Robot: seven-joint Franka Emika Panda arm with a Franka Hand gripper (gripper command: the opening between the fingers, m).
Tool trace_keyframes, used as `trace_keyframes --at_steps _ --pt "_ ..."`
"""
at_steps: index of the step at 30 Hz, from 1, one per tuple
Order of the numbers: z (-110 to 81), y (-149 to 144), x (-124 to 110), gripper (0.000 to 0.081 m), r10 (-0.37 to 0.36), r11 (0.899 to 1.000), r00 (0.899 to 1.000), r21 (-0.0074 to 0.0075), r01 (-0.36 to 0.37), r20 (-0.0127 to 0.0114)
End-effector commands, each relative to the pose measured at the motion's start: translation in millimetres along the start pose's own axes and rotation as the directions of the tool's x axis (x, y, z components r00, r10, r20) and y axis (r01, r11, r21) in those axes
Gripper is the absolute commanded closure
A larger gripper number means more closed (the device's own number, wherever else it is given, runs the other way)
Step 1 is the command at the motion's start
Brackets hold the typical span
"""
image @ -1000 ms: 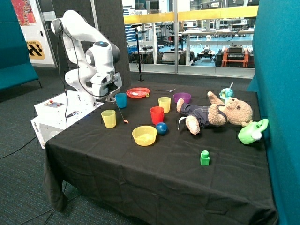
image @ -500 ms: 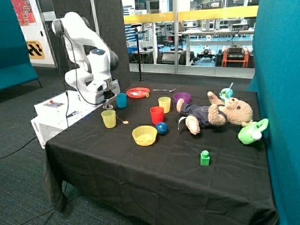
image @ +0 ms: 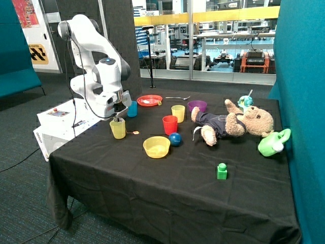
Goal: Prepare two cups of tea
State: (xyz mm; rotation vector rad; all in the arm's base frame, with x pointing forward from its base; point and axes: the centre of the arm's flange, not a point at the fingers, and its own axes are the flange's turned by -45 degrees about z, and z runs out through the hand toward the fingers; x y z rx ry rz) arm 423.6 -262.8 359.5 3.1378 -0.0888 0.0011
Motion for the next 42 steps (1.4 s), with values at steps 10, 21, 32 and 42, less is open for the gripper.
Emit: trace_keyframes --at_steps 10,21,32,42 --pt "7.8 -8 6 0.0369 -0.019 1.0 1.0 0.0025 0.019 0.0007" --pt "6.7 -13 5 0.0181 -0.03 1.0 1.0 0.0025 0.03 0.0007" --pt "5.6 -10 2 0.01 -0.009 1.0 1.0 0.0025 0.009 0.0008" --pt "-1.8 -18 0 0.016 -0.038 0.999 0.999 0.0025 0.038 0.0007"
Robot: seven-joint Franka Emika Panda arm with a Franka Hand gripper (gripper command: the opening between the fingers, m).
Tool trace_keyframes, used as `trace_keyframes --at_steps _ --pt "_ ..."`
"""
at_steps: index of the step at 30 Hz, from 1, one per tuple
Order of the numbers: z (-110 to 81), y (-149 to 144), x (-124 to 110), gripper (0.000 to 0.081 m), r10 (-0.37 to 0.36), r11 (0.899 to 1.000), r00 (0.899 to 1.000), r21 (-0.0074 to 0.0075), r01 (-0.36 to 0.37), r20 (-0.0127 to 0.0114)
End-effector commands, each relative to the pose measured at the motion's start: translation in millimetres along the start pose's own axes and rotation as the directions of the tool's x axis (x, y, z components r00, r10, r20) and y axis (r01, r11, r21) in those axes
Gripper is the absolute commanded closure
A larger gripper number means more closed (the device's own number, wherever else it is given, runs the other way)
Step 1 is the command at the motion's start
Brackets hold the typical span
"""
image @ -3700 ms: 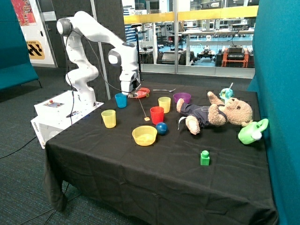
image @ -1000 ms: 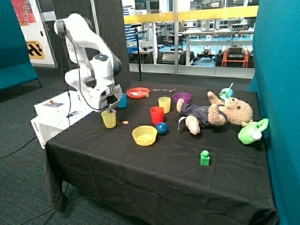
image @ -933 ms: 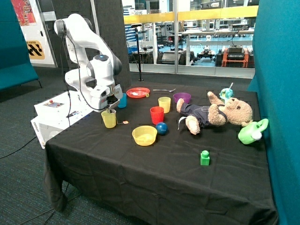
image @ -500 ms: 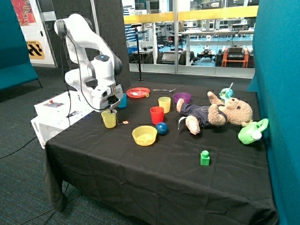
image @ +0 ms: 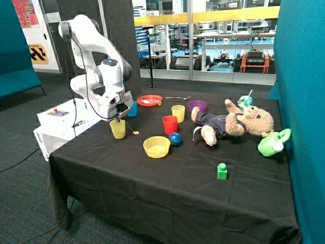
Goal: Prepare two cups of tea
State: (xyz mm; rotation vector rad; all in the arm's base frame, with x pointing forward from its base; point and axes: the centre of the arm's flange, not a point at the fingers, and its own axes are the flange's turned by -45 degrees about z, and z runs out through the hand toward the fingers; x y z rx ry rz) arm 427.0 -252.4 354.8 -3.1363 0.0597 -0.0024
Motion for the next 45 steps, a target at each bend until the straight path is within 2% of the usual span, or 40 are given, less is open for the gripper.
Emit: trace_keyframes --at_steps 1,5,6,11,15,17,19,22,31,36,45 --pt "-7.6 -11 -2 0.0172 -0.028 1.0 1.0 -0.0047 0.028 0.0016" --pt "-14.1 -30 3 0.0239 -0.071 0.997 0.997 -0.0047 0.071 0.0018" --pt "-16.1 -38 6 0.0263 -0.103 0.995 0.995 -0.0046 0.103 0.0019" --pt "-20.3 -61 15 0.0319 -0.133 0.991 0.991 -0.0045 0.133 0.0021" --pt "-21.2 -84 26 0.0357 -0.184 0.983 0.983 -0.0044 0.184 0.0023" --pt "-21.3 -91 29 0.0366 -0.193 0.981 0.981 -0.0044 0.193 0.0023" --pt "-21.7 -103 34 0.0378 -0.221 0.975 0.975 -0.0043 0.221 0.0025" --pt "-22.5 -115 39 0.0391 -0.221 0.975 0.975 -0.0043 0.221 0.0025" --pt "-25.4 -164 57 0.042 -0.277 0.961 0.961 -0.0042 0.277 0.0027" --pt "-27.8 -182 58 0.0425 -0.282 0.959 0.959 -0.0042 0.282 0.0027" --pt "-35.9 -233 56 0.0432 -0.261 0.965 0.965 -0.0042 0.261 0.0027"
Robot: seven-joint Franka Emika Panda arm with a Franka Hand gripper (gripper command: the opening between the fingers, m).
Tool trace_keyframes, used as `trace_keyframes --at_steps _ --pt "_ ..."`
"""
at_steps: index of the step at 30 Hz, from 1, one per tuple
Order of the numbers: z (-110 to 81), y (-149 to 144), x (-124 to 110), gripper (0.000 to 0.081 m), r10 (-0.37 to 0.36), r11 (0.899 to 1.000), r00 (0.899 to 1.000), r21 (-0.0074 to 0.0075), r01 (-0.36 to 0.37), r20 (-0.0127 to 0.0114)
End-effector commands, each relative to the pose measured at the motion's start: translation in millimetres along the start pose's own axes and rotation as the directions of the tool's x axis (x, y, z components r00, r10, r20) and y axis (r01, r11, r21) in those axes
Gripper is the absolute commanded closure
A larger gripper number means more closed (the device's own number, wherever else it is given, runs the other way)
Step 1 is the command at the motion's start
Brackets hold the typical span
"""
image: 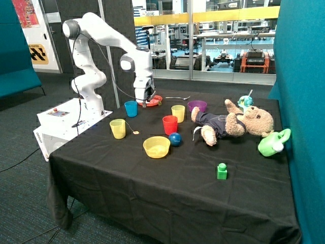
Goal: Prepare two cups of tea
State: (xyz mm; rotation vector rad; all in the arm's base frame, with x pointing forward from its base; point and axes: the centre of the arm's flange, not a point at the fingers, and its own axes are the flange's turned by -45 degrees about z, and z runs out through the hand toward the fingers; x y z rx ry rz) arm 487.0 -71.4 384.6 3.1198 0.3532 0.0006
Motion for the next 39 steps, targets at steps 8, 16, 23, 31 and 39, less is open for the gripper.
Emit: trace_keyframes --at_steps 8,16,23,31,39 --pt "-11.1 -103 18 0.0413 0.051 0.999 0.999 0.0019 -0.051 0.0003" --pt "-10.6 -148 11 0.0392 0.062 0.998 0.998 0.0019 -0.062 0.0003" --pt "-5.2 -174 -3 0.038 0.092 0.996 0.996 0.0018 -0.092 0.0004" --pt "0.4 -198 -16 0.0297 0.108 0.994 0.994 0.0018 -0.108 0.0004" --pt "10.4 -222 -33 0.0267 0.071 0.997 0.997 0.0019 -0.071 0.0003"
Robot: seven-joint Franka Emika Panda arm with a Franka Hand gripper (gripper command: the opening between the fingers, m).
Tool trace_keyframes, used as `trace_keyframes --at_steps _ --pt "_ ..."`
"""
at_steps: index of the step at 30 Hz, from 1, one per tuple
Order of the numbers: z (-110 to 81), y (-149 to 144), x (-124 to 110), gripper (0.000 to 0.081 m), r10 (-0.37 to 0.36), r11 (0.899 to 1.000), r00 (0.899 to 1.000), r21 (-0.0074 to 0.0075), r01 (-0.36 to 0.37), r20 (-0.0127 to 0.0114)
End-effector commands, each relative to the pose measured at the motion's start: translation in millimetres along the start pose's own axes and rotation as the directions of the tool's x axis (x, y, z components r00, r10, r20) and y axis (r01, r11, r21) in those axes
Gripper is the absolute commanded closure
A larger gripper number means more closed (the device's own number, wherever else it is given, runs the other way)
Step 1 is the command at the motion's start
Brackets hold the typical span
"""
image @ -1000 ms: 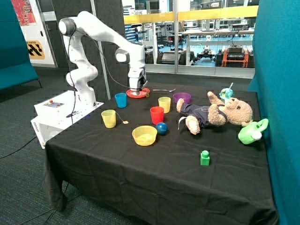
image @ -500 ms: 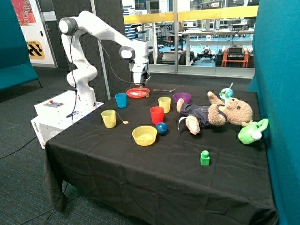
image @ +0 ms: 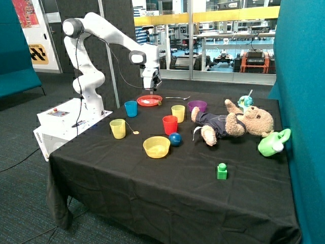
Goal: Prepare two cups of tea
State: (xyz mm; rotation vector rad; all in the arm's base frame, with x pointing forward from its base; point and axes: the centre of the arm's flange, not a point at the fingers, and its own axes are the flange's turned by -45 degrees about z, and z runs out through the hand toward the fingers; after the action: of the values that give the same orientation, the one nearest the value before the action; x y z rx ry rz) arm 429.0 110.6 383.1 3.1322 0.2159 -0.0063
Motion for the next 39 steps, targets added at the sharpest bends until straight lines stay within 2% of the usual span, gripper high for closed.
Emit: trace_keyframes --at_steps 1,8,19,39 --pt "11.1 -33 -23 0.027 -0.023 1.0 1.0 0.0015 0.023 -0.0042" --pt "22.3 -51 -38 0.0279 -0.058 0.998 0.998 0.0014 0.058 -0.0042" --pt "41.9 -76 -59 0.0251 -0.109 0.994 0.994 0.0012 0.109 -0.0043" --pt "69.0 -100 -89 0.0231 -0.079 0.997 0.997 0.0013 0.079 -0.0043"
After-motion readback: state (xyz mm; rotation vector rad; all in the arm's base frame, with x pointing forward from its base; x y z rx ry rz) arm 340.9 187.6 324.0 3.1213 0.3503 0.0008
